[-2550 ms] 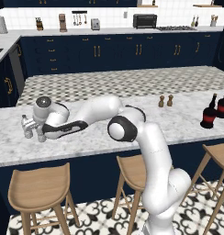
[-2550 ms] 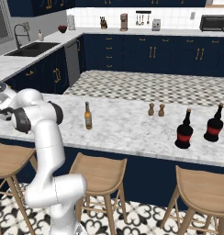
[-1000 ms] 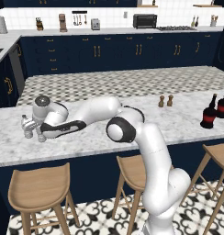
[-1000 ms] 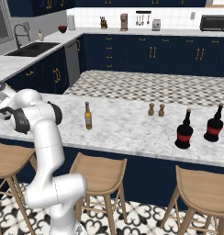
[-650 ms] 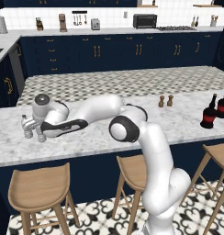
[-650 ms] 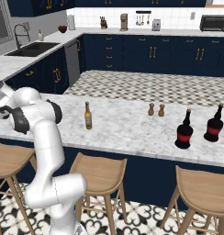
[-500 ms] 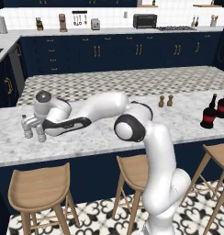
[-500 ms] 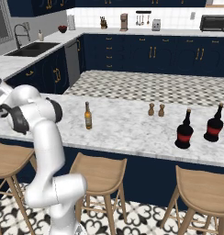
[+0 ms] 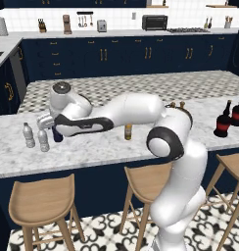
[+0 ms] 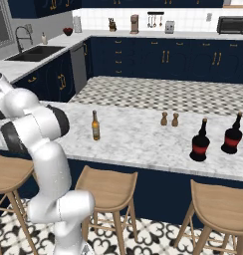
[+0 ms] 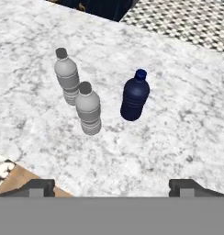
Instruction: Move the plastic bottles in the middle to the plastics group, and the glass bottles in the middle to the glass group.
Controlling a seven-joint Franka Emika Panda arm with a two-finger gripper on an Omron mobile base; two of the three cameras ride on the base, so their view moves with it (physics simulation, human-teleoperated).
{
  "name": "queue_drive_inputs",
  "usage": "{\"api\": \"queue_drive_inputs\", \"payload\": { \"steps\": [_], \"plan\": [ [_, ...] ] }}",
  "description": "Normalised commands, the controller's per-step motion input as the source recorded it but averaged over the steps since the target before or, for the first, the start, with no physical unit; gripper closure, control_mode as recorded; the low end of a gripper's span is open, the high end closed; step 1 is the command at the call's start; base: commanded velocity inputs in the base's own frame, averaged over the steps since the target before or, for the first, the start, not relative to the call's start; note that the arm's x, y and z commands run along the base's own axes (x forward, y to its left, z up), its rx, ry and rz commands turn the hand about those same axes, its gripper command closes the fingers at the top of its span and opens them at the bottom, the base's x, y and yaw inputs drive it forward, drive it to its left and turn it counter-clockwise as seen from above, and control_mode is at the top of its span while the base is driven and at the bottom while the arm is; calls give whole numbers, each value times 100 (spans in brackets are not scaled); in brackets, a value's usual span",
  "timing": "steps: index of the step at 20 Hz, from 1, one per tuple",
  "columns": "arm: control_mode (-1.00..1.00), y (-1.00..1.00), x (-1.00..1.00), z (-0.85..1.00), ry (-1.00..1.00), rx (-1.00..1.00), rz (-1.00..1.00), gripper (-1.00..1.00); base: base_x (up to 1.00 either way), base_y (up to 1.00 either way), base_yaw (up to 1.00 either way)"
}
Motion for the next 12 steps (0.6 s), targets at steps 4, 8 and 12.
{"api": "queue_drive_inputs", "payload": {
  "steps": [4,8,12],
  "plan": [
    [-100,-95,-44,64,23,-5,0,-100,0,0,0],
    [-100,-100,-55,20,20,-8,0,-100,0,0,0],
    [-100,-100,-51,-20,2,-22,0,-100,0,0,0]
  ]
}}
